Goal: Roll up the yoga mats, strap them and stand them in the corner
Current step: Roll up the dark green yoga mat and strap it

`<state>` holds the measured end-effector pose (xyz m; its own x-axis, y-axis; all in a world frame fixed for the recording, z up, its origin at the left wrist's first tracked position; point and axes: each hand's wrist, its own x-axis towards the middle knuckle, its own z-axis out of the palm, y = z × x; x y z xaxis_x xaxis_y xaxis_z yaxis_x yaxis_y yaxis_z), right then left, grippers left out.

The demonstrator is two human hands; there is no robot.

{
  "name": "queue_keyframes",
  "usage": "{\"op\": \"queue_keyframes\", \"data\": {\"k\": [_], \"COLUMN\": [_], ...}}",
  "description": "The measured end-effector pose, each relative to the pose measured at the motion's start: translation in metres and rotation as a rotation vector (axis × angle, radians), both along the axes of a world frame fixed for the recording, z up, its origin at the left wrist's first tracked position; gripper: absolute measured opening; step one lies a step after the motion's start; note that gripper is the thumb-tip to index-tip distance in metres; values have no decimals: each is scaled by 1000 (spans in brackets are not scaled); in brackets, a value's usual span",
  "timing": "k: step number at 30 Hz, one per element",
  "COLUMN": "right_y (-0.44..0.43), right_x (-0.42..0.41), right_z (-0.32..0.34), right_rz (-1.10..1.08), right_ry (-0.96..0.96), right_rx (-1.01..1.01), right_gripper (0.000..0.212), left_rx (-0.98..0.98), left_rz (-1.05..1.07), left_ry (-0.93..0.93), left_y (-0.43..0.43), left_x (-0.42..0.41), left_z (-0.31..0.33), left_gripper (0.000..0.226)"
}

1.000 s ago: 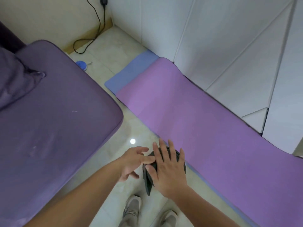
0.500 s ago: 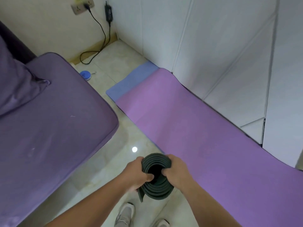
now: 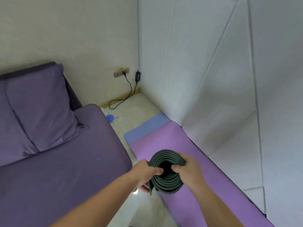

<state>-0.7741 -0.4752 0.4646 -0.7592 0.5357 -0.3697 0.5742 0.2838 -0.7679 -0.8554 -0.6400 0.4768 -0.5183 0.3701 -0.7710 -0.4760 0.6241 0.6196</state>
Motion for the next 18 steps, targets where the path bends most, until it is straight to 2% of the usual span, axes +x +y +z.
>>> {"op": "queue_keyframes", "data": {"k": [6, 10, 18], "right_y": [4, 23, 53], "right_x": [-93, -160, -315], "right_z": [71, 107, 126], "right_rz": [-30, 17, 163], "right_ry": [112, 178, 235], "right_rx": [-7, -23, -25], "right_gripper": [32, 32, 35], "left_rx": [139, 165, 222], "left_rz": [134, 198, 398], "left_ry": [84, 159, 249], "left_y": [14, 28, 48], "left_x": [-88, -150, -271], "left_z": [65, 101, 116], "left_gripper": [33, 34, 26]}}
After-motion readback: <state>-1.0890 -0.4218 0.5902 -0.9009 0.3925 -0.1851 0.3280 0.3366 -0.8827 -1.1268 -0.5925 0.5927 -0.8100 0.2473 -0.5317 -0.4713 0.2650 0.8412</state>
